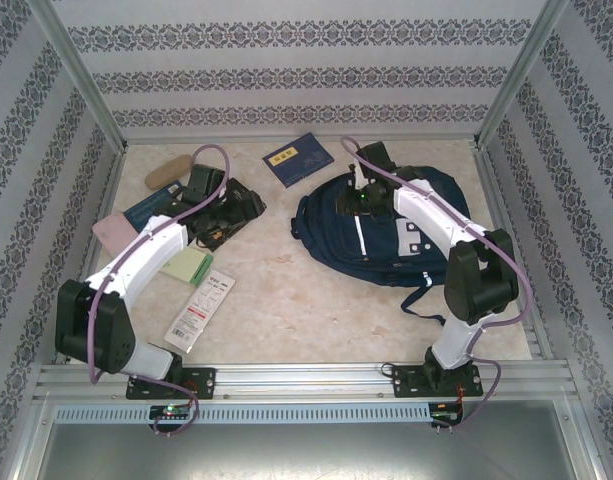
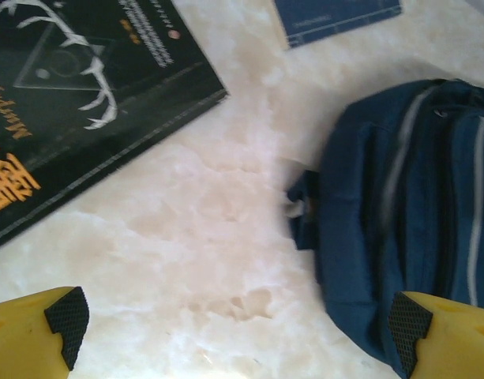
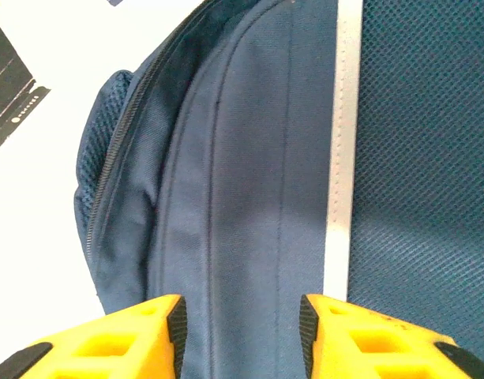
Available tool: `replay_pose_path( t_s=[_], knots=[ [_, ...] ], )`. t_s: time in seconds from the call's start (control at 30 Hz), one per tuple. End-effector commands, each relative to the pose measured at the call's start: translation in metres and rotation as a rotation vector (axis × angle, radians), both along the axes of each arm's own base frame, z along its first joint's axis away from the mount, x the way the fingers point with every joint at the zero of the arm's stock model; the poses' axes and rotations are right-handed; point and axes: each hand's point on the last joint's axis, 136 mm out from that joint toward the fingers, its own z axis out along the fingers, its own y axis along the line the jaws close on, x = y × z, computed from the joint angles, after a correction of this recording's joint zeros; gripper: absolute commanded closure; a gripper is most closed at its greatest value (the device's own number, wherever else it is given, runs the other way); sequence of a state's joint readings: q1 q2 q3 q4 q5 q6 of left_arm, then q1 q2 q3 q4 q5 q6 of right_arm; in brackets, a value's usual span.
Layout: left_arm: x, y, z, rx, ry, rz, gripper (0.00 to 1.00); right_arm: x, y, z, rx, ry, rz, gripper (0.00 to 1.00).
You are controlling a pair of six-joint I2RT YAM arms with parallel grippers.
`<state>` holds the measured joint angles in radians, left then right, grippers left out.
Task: Pack the student bag
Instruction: Close the student bag at the middle-right of the table, then rotate the book at the center of the table.
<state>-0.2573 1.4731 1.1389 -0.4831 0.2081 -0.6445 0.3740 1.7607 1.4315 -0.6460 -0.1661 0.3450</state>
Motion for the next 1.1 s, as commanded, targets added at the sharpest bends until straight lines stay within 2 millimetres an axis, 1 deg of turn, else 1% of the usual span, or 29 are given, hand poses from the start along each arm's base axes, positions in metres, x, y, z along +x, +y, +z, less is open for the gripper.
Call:
replay_pose_path(
  t_s=[0.0,0.13,0.23,0.33,0.4,0.43,0.5,0.53,0.7,0.83,0.97,1.07],
  knots=[
    [0.015,0.019,-0.018,0.037,0.035,-0.014,0.02,0.0,0.027,0.026,0.041,-0.063,0.039,0.52],
    [0.041,0.037,-0.039,0.054,0.07,-0.002,0.03,-0.008,0.055,0.037,0.093,-0.079,0.068,0.47],
    [0.06,0.057,-0.056,0.072,0.103,0.021,0.04,-0.016,0.075,0.038,0.133,-0.074,0.086,0.43],
    [0.073,0.075,-0.077,0.066,0.148,0.042,0.05,-0.022,0.09,0.036,0.172,-0.063,0.081,0.34],
    [0.075,0.082,-0.091,0.054,0.188,0.049,0.06,-0.024,0.098,0.034,0.203,-0.056,0.071,0.27],
    [0.075,0.082,-0.097,0.042,0.202,0.049,0.06,-0.024,0.101,0.033,0.213,-0.055,0.066,0.15],
    [0.07,0.081,-0.11,0.022,0.243,0.052,0.07,-0.026,0.107,0.031,0.23,-0.052,0.058,0.02],
    [0.067,0.079,-0.114,0.008,0.259,0.056,0.07,-0.028,0.111,0.031,0.237,-0.051,0.059,0.02],
    [0.045,0.056,-0.133,-0.137,0.324,0.087,0.09,-0.03,0.126,0.021,0.271,-0.022,0.06,0.02],
    [0.027,0.029,-0.135,-0.248,0.346,0.115,0.1,-0.027,0.132,0.012,0.291,0.001,0.036,0.02],
    [0.012,-0.003,-0.129,-0.322,0.353,0.14,0.09,-0.022,0.139,0.003,0.315,0.025,0.006,0.02],
    [0.003,-0.032,-0.116,-0.365,0.334,0.136,0.09,-0.021,0.146,-0.005,0.337,0.049,-0.004,0.05]
  ],
)
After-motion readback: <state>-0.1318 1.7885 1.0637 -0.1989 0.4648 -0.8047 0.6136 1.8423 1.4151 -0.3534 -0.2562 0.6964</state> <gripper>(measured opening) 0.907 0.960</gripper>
